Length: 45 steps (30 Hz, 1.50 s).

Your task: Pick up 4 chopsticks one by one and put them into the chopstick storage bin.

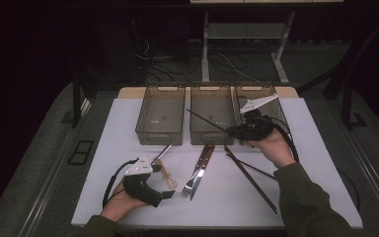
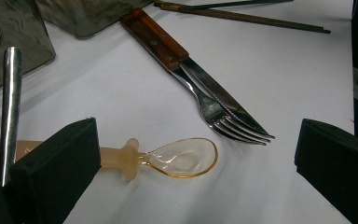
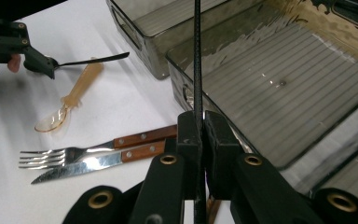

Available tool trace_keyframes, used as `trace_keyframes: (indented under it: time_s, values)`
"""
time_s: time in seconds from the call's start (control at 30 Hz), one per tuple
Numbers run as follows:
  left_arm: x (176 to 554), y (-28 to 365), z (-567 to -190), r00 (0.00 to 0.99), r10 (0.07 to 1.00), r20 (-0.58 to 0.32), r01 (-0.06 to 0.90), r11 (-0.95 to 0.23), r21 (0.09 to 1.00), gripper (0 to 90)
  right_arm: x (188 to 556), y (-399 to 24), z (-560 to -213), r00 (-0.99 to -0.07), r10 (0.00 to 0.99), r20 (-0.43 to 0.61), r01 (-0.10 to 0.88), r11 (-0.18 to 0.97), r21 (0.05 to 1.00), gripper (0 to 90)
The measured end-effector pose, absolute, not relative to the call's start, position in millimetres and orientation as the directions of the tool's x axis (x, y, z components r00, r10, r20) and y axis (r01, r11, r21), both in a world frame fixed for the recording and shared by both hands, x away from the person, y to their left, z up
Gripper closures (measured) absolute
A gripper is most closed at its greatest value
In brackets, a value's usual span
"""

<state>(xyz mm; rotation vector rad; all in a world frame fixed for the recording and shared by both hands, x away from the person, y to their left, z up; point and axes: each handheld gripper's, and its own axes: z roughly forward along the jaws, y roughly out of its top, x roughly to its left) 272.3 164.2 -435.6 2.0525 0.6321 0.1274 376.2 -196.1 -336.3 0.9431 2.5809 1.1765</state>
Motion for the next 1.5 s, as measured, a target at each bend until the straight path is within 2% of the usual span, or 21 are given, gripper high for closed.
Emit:
trace_keyframes:
  time_s: [1.5]
  values:
    - [271, 161, -434, 0.878, 0.455, -0.151, 0.364, -0.426, 0.828, 0.0, 458, -80, -340, -0.748, 0.654, 0.114, 0.549, 0.513, 0.66, 85.5]
